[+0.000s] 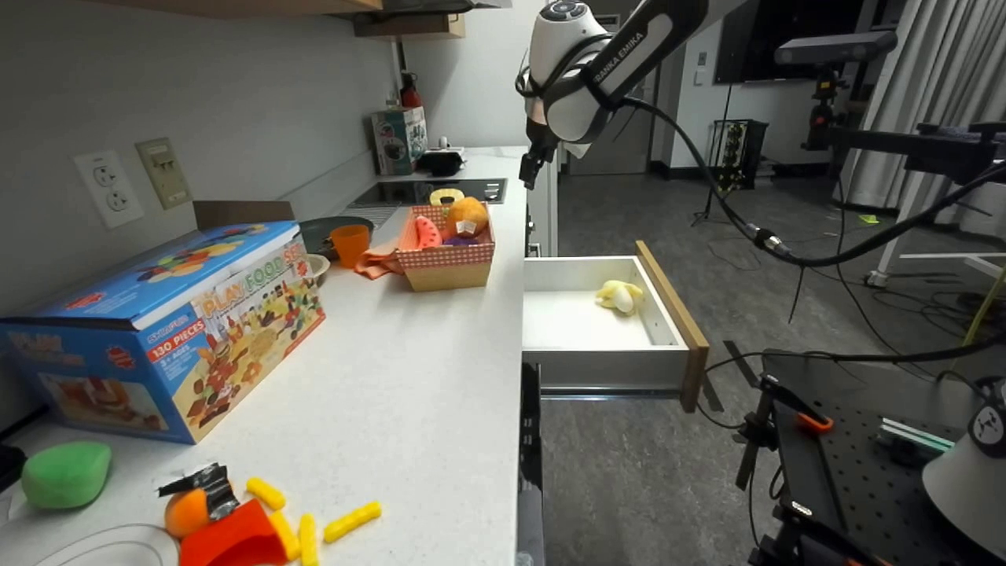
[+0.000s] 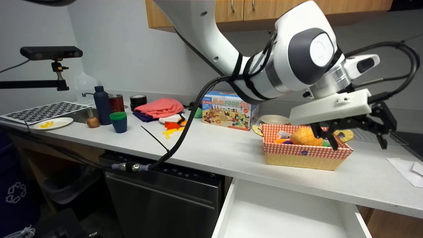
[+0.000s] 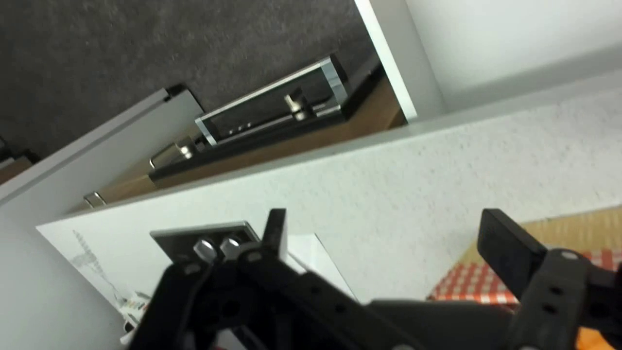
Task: Open the drawer, pick up the plush toys, put them in the basket and close the drawer.
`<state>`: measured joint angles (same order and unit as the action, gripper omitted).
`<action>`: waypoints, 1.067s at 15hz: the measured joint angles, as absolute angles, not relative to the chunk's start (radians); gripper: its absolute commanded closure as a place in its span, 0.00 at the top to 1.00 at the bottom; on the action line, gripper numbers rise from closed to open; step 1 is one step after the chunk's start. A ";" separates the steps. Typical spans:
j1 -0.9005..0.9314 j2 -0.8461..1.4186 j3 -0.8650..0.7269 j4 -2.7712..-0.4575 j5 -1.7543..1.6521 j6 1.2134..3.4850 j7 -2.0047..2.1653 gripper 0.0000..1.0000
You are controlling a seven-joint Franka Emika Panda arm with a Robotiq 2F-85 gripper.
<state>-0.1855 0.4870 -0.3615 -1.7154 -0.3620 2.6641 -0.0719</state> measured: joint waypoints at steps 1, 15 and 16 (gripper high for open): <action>-0.185 0.494 -0.372 -1.724 -0.377 2.640 -0.050 1.00; -0.209 0.589 -0.330 -1.666 -0.358 2.277 -0.011 1.00; -0.216 0.619 -0.324 -1.649 -0.351 2.237 -0.011 1.00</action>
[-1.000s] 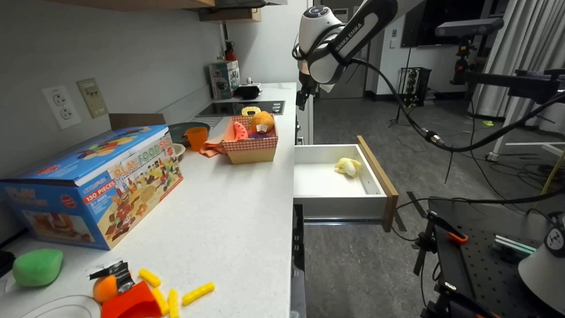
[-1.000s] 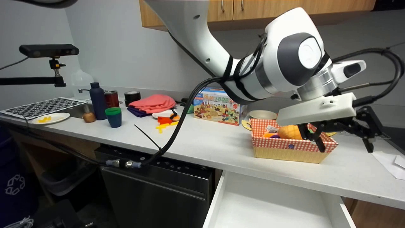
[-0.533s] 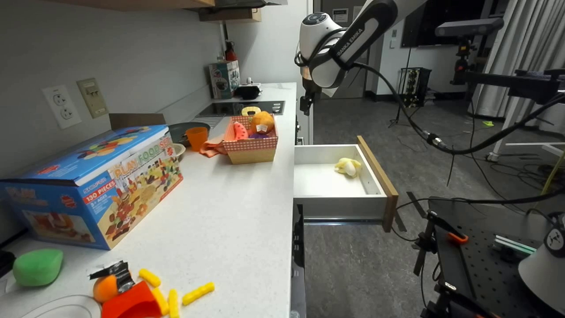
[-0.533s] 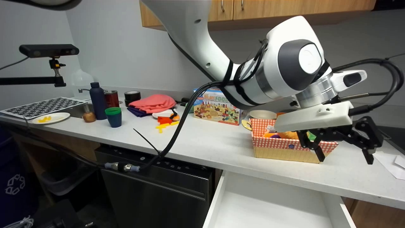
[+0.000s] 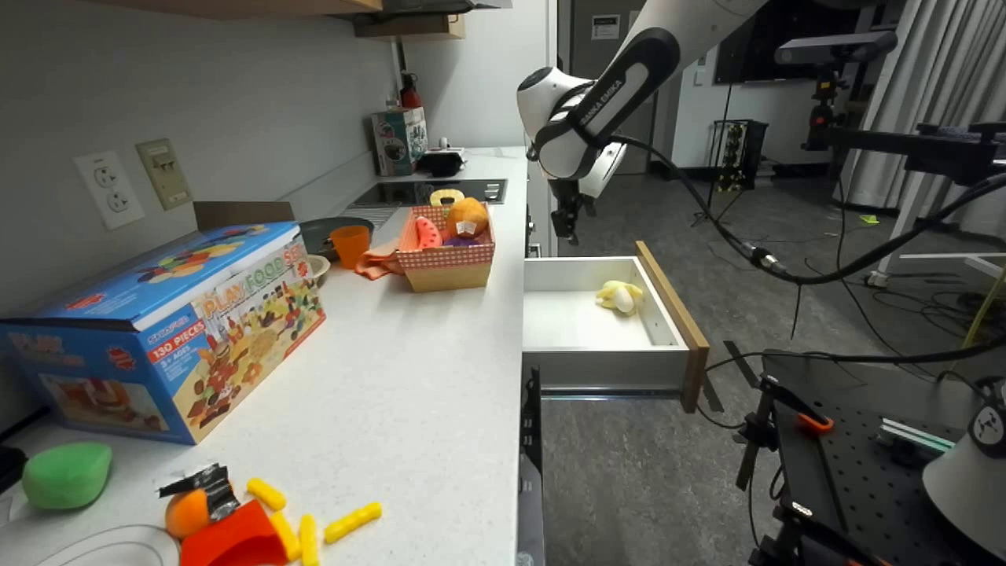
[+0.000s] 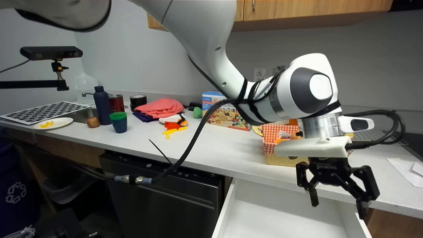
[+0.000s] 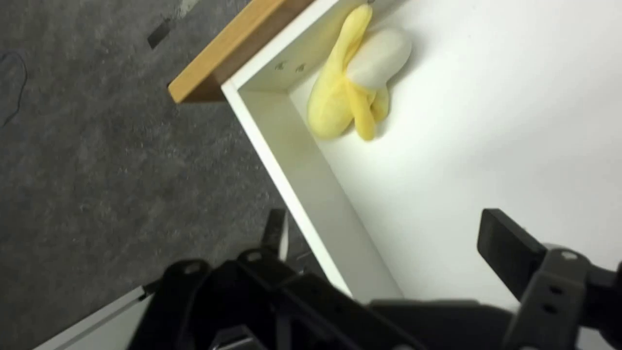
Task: Open the drawer, pick up the plush toys, put them in the basket and close the drawer.
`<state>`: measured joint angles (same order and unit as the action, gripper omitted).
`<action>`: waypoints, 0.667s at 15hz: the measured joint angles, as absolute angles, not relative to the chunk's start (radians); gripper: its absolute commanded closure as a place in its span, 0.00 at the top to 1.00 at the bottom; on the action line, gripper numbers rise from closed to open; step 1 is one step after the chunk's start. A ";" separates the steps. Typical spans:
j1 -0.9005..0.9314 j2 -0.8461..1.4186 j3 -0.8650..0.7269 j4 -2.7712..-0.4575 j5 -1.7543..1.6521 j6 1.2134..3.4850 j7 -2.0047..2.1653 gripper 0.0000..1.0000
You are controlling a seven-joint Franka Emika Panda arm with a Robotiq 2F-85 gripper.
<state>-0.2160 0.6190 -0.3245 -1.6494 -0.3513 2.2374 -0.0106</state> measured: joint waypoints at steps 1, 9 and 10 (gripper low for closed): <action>-0.224 0.651 -0.320 -1.629 -0.343 2.200 -0.011 1.00; -0.296 0.868 -0.309 -1.440 -0.298 2.010 -0.011 1.00; -0.306 0.889 -0.308 -1.419 -0.289 1.990 -0.011 1.00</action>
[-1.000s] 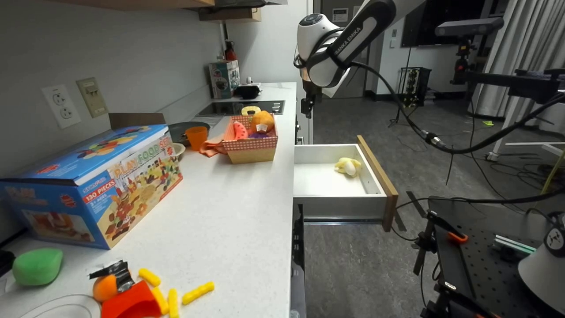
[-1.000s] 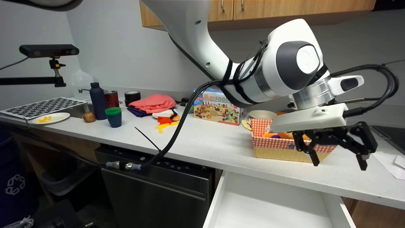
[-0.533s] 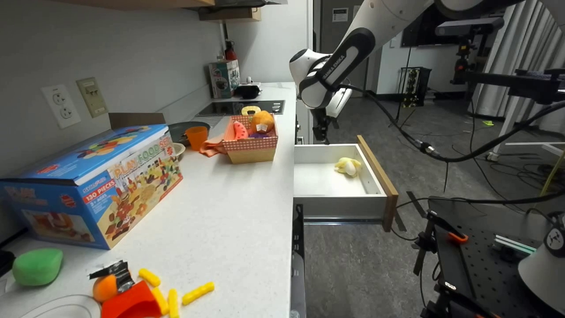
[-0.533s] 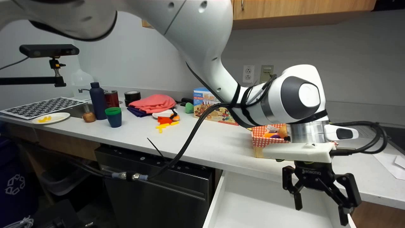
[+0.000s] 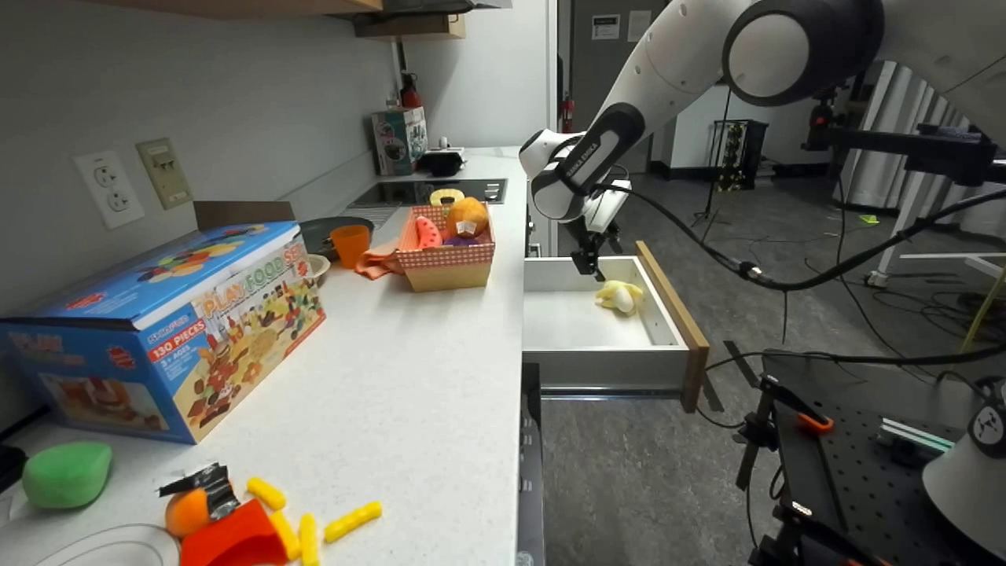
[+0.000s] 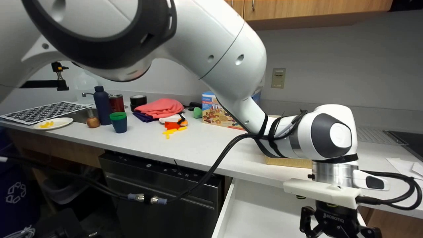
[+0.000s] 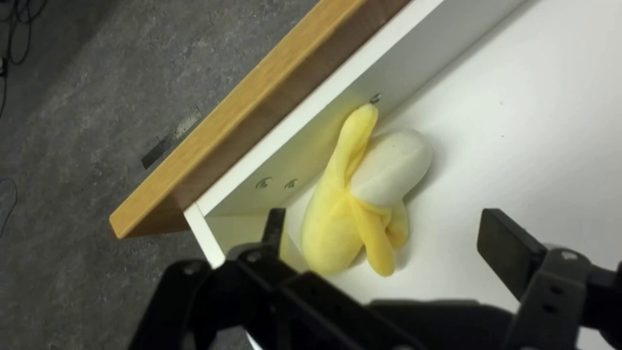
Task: Open the drawer, pick up the plush toys, put them in the basket and close the drawer.
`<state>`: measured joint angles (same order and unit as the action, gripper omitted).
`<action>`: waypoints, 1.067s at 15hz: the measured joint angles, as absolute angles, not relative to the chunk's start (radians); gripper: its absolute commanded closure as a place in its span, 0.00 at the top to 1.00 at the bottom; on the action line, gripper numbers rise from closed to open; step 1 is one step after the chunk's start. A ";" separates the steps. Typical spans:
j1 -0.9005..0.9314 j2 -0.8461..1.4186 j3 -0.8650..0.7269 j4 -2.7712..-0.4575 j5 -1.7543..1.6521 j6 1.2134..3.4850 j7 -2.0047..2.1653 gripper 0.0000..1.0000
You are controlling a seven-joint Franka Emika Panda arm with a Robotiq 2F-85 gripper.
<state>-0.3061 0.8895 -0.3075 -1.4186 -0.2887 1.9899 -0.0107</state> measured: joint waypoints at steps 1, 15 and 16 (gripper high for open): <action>-0.316 0.909 -0.306 -1.398 -0.279 1.969 -0.013 1.00; -0.348 1.007 -0.295 -1.290 -0.266 1.926 -0.013 1.00; -0.348 1.008 -0.295 -1.290 -0.265 1.926 -0.012 1.00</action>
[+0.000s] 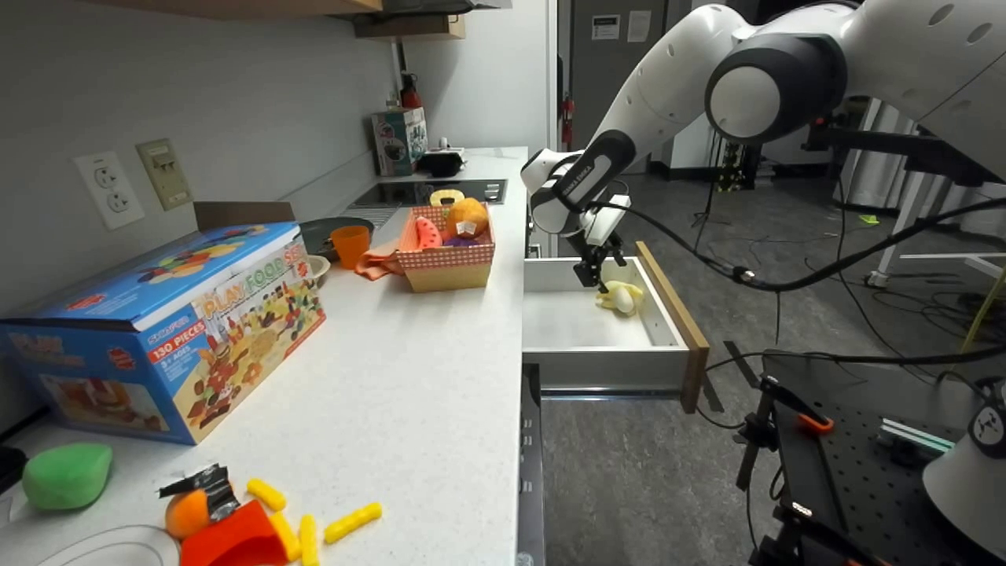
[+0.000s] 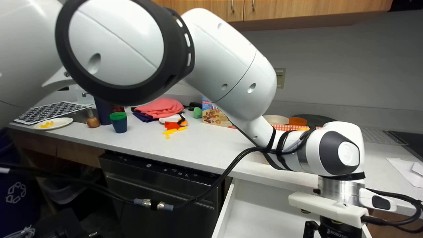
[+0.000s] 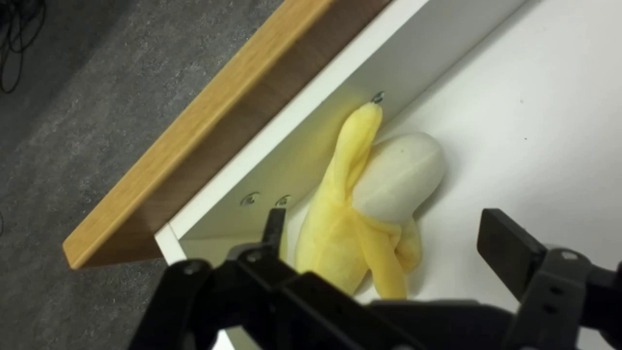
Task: Open the drawer, pick up the plush toys, put them in the basket and close the drawer.
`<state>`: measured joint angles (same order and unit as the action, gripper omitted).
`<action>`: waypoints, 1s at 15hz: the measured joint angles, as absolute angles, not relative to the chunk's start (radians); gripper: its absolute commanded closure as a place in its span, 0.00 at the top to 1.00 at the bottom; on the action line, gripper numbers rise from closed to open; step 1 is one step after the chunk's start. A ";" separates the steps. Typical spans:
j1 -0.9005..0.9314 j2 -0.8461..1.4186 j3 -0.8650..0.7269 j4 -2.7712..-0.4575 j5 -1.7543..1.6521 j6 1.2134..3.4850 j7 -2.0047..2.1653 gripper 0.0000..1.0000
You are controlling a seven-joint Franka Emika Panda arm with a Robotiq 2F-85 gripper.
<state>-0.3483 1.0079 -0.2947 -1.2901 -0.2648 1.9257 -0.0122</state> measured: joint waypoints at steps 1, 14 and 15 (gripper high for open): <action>-0.349 1.010 -0.295 -1.289 -0.264 1.926 -0.012 1.00; -0.404 1.160 -0.292 -1.178 -0.222 1.921 -0.013 0.31; -0.404 1.161 -0.292 -1.172 -0.222 1.921 -0.013 0.24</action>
<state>-0.4044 1.1610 -0.2925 -1.1725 -0.2220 1.9211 -0.0130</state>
